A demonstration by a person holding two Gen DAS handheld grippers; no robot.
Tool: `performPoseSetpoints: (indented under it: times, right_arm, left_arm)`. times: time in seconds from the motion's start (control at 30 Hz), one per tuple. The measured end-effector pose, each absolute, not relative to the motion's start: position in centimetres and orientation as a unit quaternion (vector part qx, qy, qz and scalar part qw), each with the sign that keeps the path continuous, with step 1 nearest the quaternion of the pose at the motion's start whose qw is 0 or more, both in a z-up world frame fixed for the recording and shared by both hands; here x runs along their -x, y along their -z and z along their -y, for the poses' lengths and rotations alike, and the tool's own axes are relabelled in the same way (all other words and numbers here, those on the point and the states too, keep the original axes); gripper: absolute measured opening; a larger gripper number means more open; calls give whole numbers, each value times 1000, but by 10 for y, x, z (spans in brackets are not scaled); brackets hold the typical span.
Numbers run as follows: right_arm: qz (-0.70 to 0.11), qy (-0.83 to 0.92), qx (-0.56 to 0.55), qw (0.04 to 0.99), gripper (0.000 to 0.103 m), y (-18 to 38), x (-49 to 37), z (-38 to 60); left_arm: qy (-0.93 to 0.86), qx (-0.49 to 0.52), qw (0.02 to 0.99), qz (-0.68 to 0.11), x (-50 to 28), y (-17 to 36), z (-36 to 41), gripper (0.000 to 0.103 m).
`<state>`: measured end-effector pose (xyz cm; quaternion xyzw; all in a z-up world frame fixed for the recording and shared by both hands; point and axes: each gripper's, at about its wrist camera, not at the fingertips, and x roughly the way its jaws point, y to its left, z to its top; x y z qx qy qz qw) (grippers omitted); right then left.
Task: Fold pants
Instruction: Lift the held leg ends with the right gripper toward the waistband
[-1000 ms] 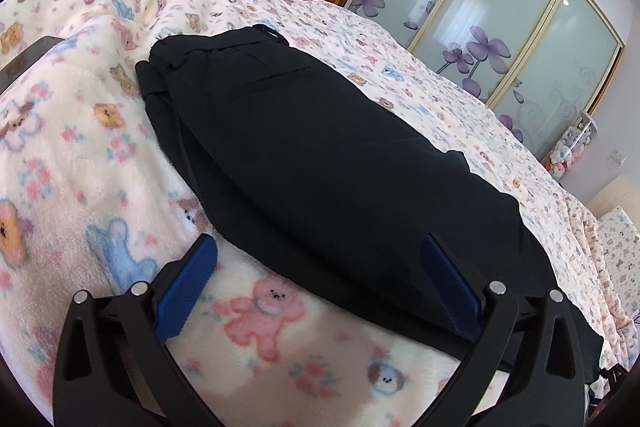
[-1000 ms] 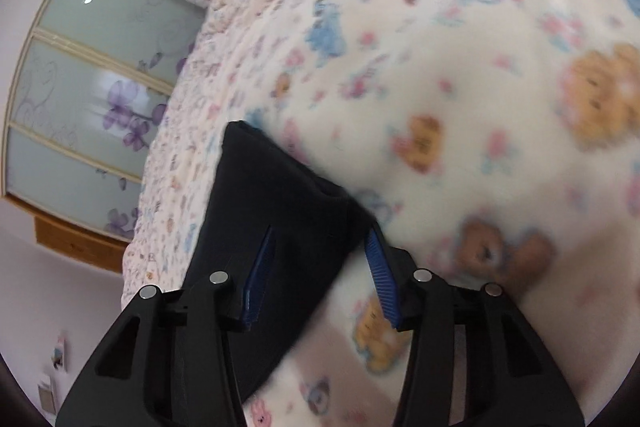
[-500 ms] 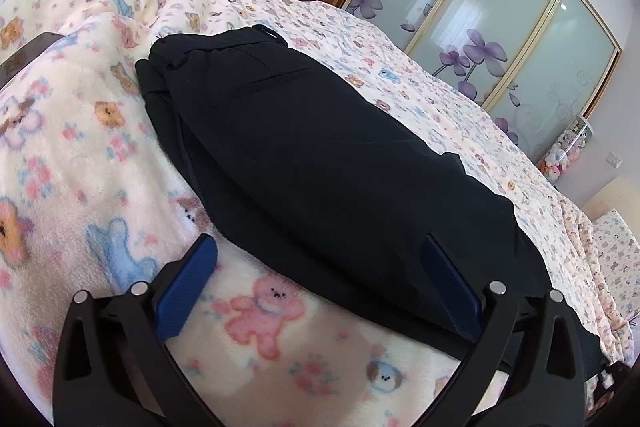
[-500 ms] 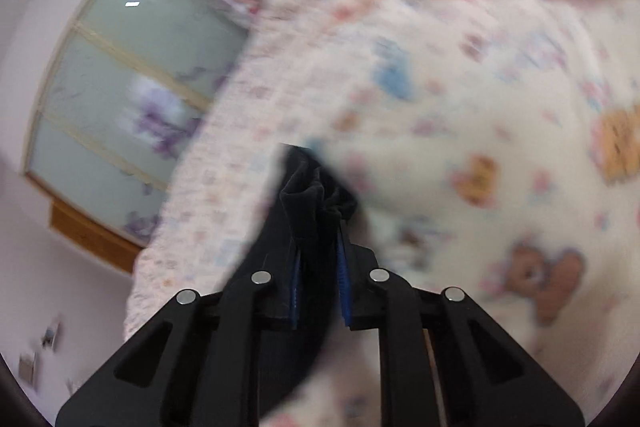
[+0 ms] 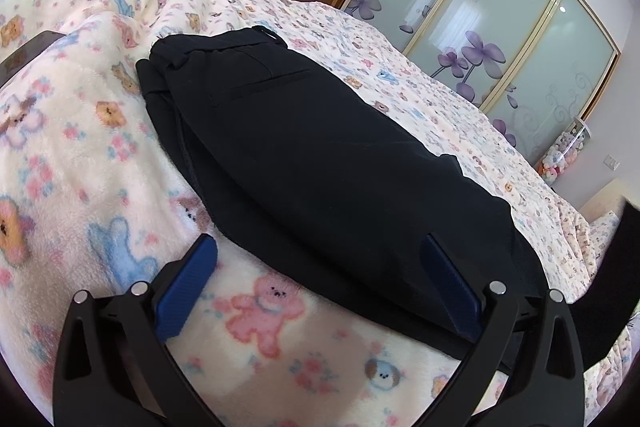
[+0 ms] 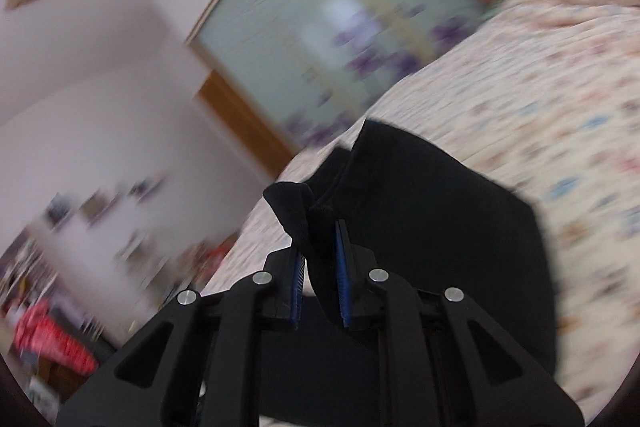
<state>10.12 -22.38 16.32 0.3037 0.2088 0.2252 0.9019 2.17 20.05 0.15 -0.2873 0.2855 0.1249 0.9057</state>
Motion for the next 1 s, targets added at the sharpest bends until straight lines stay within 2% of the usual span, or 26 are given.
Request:
performPoseSetpoints:
  times: [0.1,0.23,0.37,0.43,0.5,0.6,0.7,0.8,0.97,1.0]
  right_arm:
    - [-265,-251,-234,901,15,-136,-118,152]
    - [-372,-233,-134,889,15,-63,-129,71]
    - [-389,-215,-41,895,20,-46,-109,45]
    - [-400,-231,-20,887,41,-51,-104,44]
    - [-397,-256,-5,881,51,-54,-87,41]
    - [-350,-290,20,891,50,-69,-61,39]
    - [-310,-261,31,914,37,-80,-56,43]
    - [-332,-249,19,910,34,-76,-70,40]
    - [-383,-212,76,896,33,-47,-97,12]
    - [-393,-205,67,894,28,-41,-103,13]
  left_arm:
    - [-122,289,905,-286,-20,-2,-200,101]
    - [-117,288,905,-289,-20,-3,-200,101]
    - [-115,291,905,-289,-20,-3,-199,101]
    - [-116,289,905,-291,-20,-3,-199,101]
    - [-117,288,904,-293,-21,-3,-199,101]
    - [-114,293,904,-290,-20,-2,-200,101]
    - [-112,294,904,-289,-21,-2,-201,101]
    - [-111,295,904,-289,-21,-2,-201,101]
    - [-109,294,904,-290,-20,-2,-201,101]
    - [-108,294,904,-291,-20,-2,-201,101]
